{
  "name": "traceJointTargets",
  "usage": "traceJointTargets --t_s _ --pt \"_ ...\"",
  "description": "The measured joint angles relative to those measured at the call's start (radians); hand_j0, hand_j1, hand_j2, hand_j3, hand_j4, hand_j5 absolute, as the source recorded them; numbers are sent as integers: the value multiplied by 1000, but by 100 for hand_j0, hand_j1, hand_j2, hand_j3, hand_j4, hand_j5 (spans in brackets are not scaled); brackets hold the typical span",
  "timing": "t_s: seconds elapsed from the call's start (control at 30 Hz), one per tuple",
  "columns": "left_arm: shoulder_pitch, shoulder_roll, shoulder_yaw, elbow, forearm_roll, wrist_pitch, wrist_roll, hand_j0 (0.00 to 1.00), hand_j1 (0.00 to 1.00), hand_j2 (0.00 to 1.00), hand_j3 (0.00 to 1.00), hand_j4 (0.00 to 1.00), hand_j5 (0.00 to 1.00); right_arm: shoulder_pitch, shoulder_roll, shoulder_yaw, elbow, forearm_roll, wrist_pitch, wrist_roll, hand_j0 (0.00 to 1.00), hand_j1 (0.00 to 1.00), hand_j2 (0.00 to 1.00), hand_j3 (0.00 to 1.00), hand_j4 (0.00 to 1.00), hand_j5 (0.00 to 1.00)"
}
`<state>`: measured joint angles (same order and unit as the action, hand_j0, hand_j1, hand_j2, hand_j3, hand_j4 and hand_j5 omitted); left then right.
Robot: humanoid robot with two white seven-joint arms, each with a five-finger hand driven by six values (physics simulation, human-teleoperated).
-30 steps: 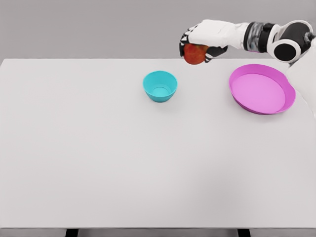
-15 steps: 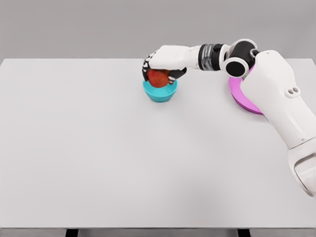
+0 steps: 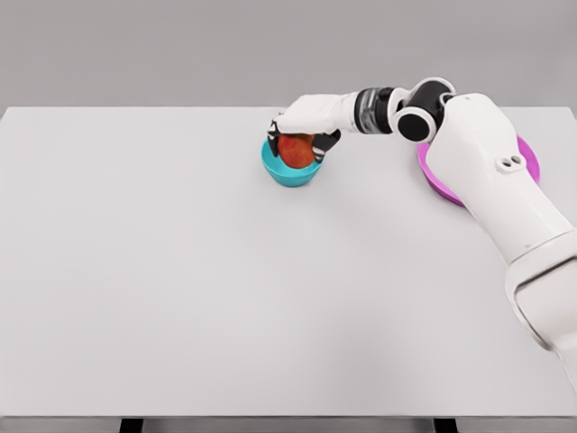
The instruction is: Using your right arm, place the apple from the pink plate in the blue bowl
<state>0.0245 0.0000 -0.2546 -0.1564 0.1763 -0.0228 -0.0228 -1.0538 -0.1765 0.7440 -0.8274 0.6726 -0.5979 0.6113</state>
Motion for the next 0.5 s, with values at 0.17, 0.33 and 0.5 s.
traceJointTargets --t_s 0.17,0.33,0.5 --pt "0 0 0 0 0 0 0 100 100 100 100 100 100 -25 15 0 37 12 7 0 55 55 55 55 55 55" --pt "2 0 0 0 0 0 0 100 100 100 100 100 100 -34 40 0 70 37 34 0 65 65 65 65 65 65" --pt "0 0 0 0 0 0 0 100 100 100 100 100 100 -34 45 -2 78 39 50 0 100 100 100 100 100 100"
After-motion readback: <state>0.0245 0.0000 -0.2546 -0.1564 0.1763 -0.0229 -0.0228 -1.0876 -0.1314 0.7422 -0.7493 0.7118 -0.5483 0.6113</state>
